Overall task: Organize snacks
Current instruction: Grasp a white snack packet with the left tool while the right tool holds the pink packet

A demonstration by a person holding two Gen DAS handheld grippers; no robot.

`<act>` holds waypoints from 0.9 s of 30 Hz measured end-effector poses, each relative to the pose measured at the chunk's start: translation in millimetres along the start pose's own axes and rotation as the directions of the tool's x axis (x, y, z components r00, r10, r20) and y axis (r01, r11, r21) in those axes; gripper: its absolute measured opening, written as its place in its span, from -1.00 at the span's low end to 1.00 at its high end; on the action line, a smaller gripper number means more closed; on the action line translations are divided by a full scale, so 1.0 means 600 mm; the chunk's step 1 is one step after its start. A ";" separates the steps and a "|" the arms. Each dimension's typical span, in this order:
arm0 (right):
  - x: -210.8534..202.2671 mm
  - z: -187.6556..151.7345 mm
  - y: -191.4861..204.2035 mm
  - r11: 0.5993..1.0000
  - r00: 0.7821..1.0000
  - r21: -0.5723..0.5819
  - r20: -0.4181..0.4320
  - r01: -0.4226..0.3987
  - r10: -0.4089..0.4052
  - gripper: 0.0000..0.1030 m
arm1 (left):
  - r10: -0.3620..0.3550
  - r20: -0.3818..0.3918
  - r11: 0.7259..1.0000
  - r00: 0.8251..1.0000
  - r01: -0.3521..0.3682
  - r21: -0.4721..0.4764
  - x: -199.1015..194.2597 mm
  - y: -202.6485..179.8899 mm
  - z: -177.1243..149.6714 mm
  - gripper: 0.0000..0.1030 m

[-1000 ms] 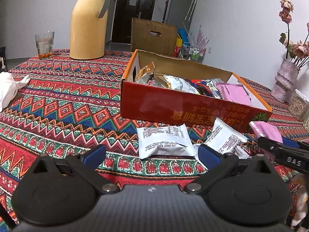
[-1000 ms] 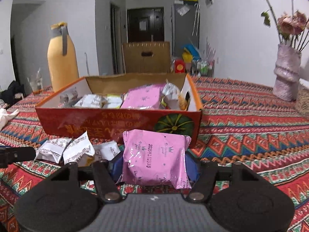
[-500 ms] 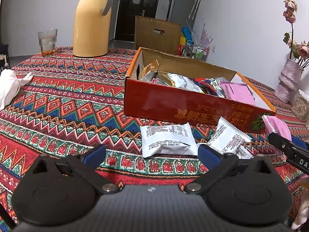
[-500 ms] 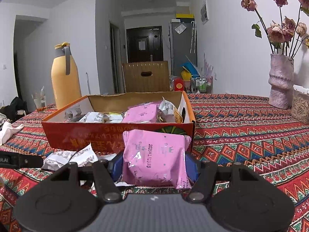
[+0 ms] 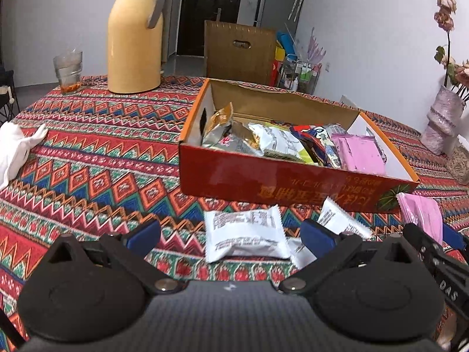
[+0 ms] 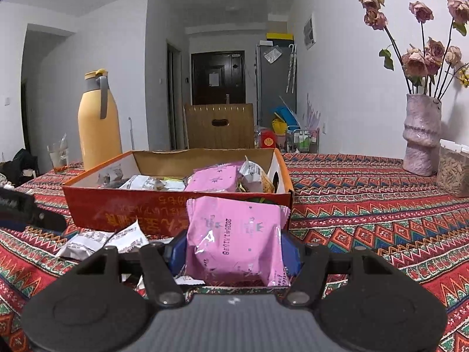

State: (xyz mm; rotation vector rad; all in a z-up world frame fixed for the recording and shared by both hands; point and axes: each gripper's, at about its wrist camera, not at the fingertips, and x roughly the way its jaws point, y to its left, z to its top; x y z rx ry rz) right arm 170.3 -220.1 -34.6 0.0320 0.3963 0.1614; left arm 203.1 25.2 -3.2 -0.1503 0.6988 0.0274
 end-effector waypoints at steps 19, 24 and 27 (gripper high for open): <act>-0.005 -0.001 0.004 1.000 1.000 -0.018 0.016 -0.002 0.002 0.23 | 0.103 -0.096 0.995 0.990 -0.101 0.023 0.106 -0.022 -0.011 1.00; -0.005 -0.001 0.005 1.000 1.000 -0.021 0.015 -0.003 0.003 0.23 | 0.119 -0.090 0.992 0.989 -0.115 0.045 0.106 -0.027 -0.014 0.95; -0.004 -0.001 0.006 1.000 1.000 -0.024 0.015 -0.004 0.005 0.23 | 0.124 -0.083 0.992 0.989 -0.121 0.046 0.105 -0.027 -0.014 0.82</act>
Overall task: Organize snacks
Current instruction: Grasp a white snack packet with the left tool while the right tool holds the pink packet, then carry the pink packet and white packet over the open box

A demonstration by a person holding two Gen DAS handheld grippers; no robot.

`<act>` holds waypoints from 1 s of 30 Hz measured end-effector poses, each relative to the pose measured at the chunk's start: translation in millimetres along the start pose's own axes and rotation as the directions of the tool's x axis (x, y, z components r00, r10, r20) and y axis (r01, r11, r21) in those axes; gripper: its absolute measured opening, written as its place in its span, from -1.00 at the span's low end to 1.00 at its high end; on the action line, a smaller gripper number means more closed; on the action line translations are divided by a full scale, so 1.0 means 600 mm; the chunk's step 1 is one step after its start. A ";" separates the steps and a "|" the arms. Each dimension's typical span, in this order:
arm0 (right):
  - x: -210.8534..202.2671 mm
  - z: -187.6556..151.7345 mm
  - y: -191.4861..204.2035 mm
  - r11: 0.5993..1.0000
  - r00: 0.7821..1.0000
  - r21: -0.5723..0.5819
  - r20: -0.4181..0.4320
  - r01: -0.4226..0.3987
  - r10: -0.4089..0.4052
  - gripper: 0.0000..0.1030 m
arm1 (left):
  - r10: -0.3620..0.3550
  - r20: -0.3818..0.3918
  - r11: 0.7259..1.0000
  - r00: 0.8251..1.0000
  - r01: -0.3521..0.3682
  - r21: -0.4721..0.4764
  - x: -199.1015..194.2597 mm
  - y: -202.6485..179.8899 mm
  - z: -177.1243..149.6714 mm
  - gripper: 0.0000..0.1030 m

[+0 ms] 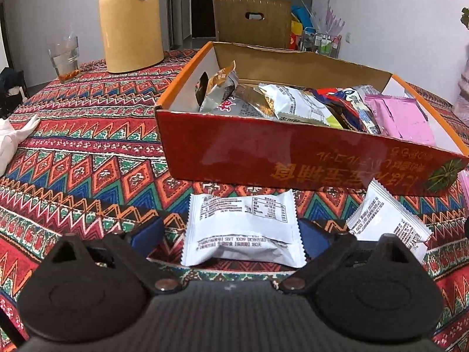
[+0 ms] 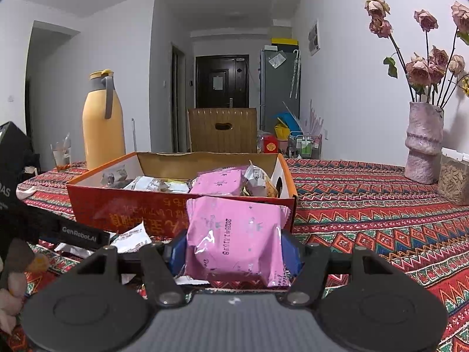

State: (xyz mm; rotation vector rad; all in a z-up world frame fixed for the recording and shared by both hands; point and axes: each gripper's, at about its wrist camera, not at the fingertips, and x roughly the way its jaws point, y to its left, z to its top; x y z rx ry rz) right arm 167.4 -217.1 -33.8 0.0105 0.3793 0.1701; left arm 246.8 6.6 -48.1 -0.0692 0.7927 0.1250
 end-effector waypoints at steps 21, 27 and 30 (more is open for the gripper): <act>-0.003 0.000 0.002 1.000 1.000 -0.008 0.006 0.001 -0.001 0.23 | -0.026 0.067 0.999 0.997 0.024 0.037 -0.035 -0.002 -0.012 0.16; -0.004 -0.001 0.002 1.000 1.000 -0.009 0.007 0.001 -0.001 0.23 | -0.046 0.143 0.998 0.989 0.039 0.056 -0.070 -0.007 -0.020 0.16; -0.004 -0.001 0.003 1.000 1.000 -0.008 0.007 0.001 -0.001 0.23 | -0.063 0.204 0.996 0.977 0.051 0.068 -0.092 -0.011 -0.022 0.16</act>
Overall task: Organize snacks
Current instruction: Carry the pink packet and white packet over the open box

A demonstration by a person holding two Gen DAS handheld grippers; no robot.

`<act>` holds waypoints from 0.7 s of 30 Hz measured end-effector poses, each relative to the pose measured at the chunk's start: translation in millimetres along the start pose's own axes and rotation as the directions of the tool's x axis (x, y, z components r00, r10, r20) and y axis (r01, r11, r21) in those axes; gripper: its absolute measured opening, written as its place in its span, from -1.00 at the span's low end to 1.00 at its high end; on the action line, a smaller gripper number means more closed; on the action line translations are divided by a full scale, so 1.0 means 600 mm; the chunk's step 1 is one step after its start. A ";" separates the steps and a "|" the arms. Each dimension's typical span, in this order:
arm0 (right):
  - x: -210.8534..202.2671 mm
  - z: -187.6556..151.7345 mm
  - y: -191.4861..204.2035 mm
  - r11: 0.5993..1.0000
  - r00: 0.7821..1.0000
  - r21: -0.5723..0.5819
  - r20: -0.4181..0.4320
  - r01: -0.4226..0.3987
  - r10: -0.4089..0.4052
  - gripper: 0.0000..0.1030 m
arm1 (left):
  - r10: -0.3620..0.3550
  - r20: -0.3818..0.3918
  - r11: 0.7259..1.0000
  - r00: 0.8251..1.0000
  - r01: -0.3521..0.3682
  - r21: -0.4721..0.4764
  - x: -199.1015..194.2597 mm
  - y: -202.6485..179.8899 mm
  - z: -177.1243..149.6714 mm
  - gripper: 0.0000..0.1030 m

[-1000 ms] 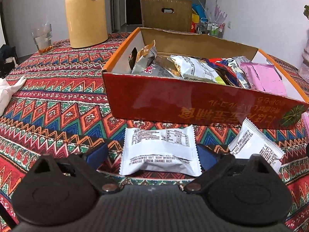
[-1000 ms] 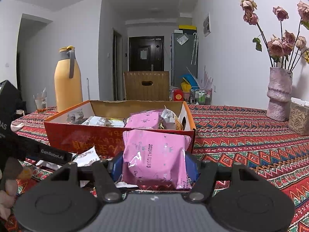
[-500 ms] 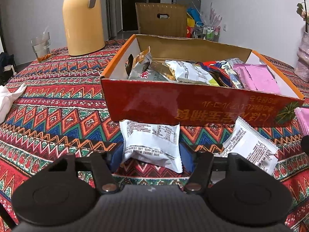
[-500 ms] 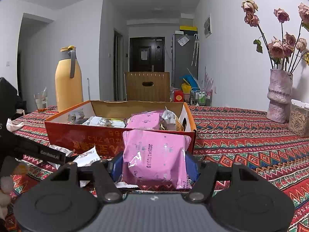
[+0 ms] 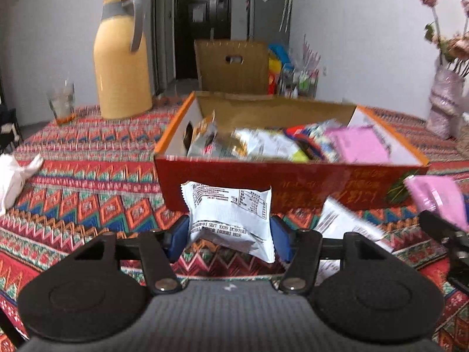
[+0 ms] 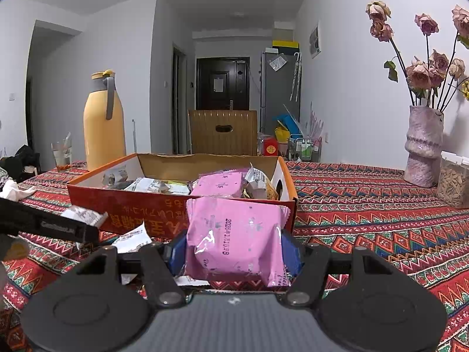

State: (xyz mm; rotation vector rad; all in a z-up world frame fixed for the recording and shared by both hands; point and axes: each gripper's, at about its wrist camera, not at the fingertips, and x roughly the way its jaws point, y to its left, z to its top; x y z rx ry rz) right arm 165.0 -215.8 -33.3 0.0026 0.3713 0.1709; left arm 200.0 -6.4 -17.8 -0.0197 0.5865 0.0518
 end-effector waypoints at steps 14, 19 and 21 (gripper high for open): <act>-0.004 0.008 -0.001 1.000 1.000 -0.006 0.010 -0.016 0.016 0.23 | -0.023 0.122 1.000 0.992 0.022 0.010 -0.061 -0.001 0.021 0.18; -0.015 0.030 0.000 1.000 0.999 0.001 0.036 -0.021 0.021 0.23 | -0.037 0.140 0.999 0.989 0.035 0.014 -0.069 -0.007 0.036 0.18; -0.021 0.045 0.004 1.000 0.998 -0.008 0.056 -0.025 0.025 0.23 | -0.042 0.149 0.999 0.988 0.040 0.016 -0.070 -0.009 0.046 0.18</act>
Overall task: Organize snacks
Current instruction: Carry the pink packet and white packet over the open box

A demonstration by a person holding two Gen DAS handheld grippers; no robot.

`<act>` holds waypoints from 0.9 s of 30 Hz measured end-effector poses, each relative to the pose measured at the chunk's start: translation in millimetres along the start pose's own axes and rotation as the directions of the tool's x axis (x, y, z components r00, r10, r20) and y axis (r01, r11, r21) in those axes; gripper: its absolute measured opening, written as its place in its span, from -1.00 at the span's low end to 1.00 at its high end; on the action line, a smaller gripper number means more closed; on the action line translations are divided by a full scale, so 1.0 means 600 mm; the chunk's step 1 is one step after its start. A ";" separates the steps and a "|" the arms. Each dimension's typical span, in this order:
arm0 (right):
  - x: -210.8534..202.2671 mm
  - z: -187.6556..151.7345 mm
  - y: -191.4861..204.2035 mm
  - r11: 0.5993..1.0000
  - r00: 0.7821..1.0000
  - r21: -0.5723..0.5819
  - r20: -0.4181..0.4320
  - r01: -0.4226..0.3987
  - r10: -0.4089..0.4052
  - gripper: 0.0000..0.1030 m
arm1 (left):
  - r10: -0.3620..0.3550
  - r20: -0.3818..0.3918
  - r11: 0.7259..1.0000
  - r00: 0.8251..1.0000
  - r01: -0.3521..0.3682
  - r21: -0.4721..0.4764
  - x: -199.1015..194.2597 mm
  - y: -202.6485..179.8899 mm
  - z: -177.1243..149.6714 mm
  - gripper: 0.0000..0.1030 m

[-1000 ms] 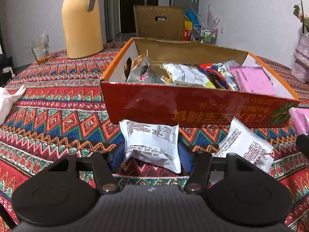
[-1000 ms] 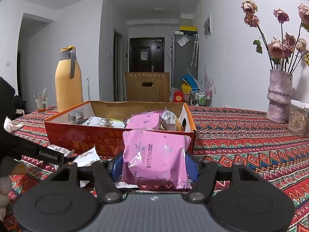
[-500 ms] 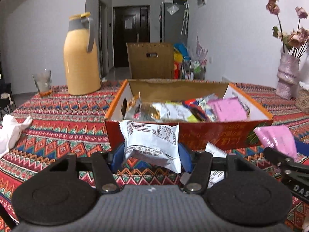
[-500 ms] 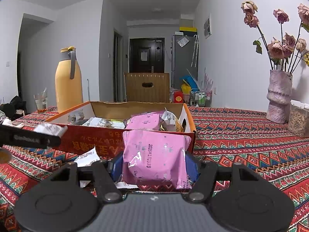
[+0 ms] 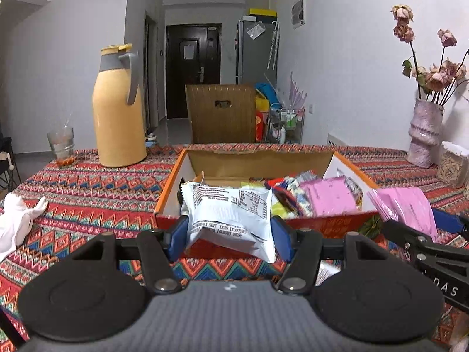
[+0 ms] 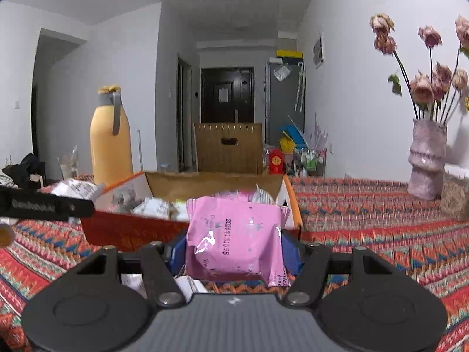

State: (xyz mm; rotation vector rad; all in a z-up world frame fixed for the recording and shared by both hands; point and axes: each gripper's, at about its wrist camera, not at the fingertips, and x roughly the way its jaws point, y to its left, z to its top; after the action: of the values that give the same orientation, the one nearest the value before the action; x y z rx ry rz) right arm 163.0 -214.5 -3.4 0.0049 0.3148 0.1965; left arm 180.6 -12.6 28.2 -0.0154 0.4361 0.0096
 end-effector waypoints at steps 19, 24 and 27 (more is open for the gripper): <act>0.115 0.112 0.016 1.000 0.999 -0.014 0.053 0.001 0.000 0.24 | 0.010 0.034 0.997 0.999 -0.007 -0.080 0.075 0.002 0.107 0.19; 0.164 0.129 0.010 1.000 0.999 0.020 0.052 0.010 -0.011 0.24 | 0.040 0.046 0.992 0.998 -0.034 -0.124 0.114 0.007 0.131 0.19; 0.184 0.130 0.003 0.999 0.998 0.033 0.056 0.021 -0.023 0.24 | 0.057 0.059 0.989 0.997 -0.048 -0.141 0.133 0.015 0.126 0.19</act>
State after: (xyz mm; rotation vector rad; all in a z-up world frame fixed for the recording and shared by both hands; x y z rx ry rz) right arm 289.8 -189.5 37.0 0.0393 0.2612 0.1689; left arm 285.0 -1.9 63.0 -0.1413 0.3718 0.0919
